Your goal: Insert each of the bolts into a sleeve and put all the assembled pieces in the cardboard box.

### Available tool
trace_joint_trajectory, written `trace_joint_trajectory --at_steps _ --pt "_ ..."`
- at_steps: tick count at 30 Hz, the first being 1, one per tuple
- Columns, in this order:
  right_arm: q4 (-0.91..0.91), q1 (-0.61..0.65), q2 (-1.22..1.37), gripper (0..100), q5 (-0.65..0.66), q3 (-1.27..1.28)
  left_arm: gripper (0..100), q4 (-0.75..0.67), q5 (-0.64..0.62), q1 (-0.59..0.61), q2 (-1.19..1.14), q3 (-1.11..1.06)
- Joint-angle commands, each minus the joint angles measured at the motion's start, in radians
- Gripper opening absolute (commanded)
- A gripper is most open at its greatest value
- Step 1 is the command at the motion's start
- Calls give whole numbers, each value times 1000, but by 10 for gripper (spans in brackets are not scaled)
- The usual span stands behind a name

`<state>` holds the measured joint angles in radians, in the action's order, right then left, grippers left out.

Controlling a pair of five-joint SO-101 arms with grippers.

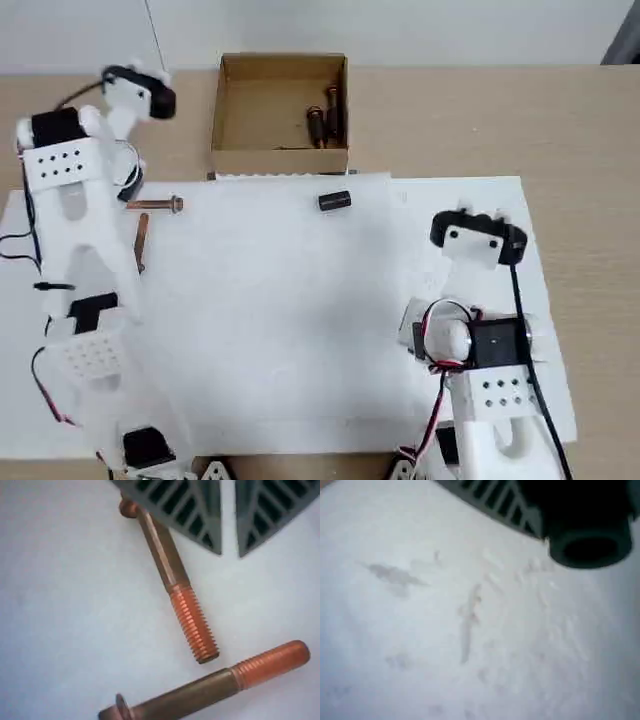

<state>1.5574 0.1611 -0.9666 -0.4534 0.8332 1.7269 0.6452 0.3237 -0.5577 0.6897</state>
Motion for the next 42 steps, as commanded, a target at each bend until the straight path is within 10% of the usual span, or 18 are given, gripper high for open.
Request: trace_joint_trajectory --at_steps 1,10,42 --pt "-22 -7 -15 2 3 2 6 25 175 8 -34 39" --pt "-85 -1 -12 2 11 2 63 -64 428 -17 -130 41" --pt "-110 -5 -15 2 81 2 108 -12 466 -89 -376 318"
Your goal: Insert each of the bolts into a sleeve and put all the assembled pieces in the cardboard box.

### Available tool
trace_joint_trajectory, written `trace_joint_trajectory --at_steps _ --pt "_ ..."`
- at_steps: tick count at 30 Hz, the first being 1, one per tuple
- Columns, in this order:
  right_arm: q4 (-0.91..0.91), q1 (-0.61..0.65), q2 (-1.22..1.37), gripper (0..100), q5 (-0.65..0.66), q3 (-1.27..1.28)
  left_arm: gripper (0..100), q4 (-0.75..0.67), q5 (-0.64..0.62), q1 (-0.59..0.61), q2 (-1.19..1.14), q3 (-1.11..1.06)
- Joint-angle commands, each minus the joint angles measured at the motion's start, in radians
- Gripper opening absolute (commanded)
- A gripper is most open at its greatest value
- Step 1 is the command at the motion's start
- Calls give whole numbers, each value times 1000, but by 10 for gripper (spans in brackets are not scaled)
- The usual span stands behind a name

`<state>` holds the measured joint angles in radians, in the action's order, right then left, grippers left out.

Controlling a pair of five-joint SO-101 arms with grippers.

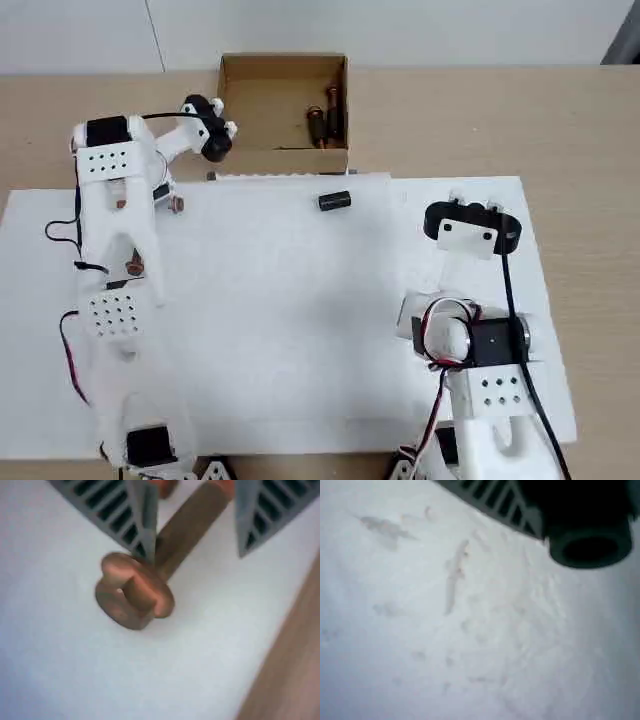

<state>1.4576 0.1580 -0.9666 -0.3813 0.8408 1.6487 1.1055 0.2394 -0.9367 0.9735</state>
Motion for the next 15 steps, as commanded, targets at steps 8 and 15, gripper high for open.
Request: trace_joint_trajectory --at_steps 8,15 --pt "-10 -2 -15 2 9 -6 107 104 2 -5 3 117" --pt "-10 -2 -15 2 9 -6 107 104 5 -3 -6 42"
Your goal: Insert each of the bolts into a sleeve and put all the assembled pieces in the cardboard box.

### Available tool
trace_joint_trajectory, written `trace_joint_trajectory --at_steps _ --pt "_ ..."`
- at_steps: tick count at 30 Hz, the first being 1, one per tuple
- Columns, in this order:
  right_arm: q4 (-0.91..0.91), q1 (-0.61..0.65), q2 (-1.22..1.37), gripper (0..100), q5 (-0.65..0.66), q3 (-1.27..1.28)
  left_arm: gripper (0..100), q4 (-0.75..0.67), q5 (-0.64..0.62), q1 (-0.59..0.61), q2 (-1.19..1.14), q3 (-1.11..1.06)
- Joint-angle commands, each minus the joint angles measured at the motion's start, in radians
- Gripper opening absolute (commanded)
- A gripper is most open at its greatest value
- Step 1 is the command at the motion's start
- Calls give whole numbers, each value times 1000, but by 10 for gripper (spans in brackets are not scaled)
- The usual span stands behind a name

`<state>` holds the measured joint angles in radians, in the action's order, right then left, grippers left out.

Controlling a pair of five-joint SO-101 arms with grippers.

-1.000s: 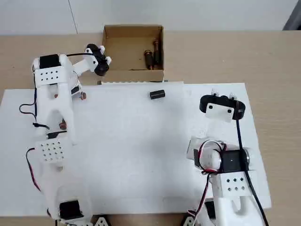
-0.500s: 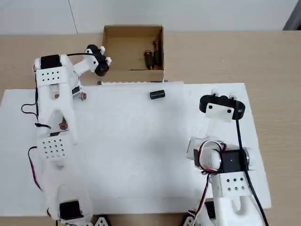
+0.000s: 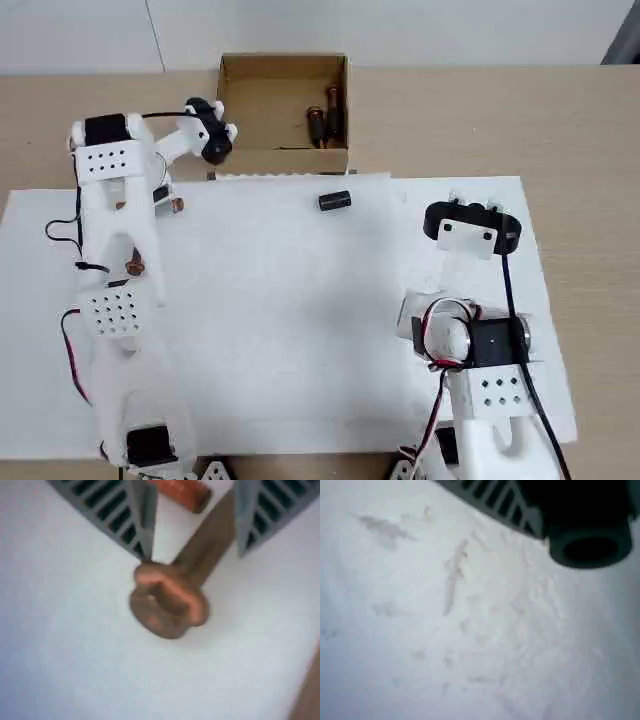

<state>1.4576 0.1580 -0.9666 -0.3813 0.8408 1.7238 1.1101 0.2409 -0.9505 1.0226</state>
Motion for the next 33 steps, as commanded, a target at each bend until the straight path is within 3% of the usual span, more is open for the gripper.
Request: trace_joint_trajectory --at_steps 1,9,17,27,33 --pt "-10 -2 -15 2 9 -6 107 28 2 -6 8 -15" --pt "-10 2 -15 2 9 -9 102 -2 3 -15 -38 -28" --pt "-8 -1 -15 2 9 -9 21 -21 3 -17 -114 -28" --pt "-8 2 -16 2 9 -9 29 -18 3 -15 -115 -28" --pt "-8 2 -16 2 9 -9 90 3 3 -11 -114 -2"
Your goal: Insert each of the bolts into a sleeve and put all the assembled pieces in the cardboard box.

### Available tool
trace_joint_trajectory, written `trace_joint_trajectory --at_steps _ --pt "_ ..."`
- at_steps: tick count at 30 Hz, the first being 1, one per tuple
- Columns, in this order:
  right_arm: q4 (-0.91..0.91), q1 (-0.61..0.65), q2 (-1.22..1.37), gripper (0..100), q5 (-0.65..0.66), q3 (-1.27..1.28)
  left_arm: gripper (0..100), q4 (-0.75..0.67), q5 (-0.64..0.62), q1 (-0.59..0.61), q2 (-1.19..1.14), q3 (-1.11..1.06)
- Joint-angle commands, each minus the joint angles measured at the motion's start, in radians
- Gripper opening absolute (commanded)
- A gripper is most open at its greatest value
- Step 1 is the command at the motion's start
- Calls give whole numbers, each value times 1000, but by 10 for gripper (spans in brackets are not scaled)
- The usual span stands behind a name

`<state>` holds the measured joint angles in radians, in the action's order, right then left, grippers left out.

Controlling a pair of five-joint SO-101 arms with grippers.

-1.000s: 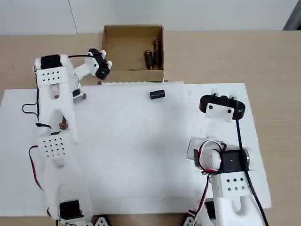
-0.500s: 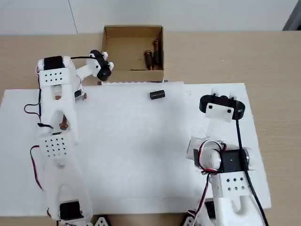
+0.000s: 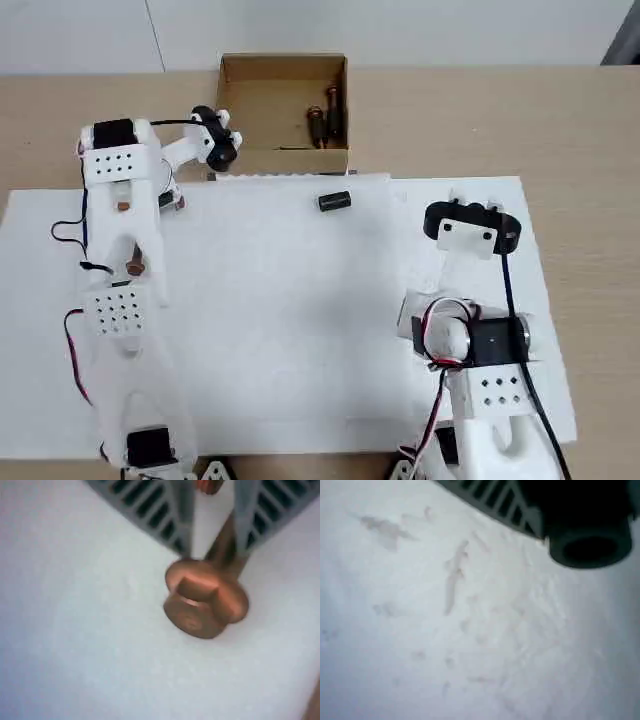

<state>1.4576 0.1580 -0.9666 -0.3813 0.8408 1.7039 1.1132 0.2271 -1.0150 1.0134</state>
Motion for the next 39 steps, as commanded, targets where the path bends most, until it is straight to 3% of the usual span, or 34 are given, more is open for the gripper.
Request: trace_joint_trajectory --at_steps 1,23,29,39 --pt "-8 2 -16 2 9 -9 92 32 2 3 -49 30" --pt "-8 4 -16 2 9 -9 90 -20 -3 5 -146 131" --pt "-8 4 -16 2 9 -11 3 9 0 -3 -144 136" --pt "13 4 -16 2 9 -104 6 51 -5 -3 -98 191"
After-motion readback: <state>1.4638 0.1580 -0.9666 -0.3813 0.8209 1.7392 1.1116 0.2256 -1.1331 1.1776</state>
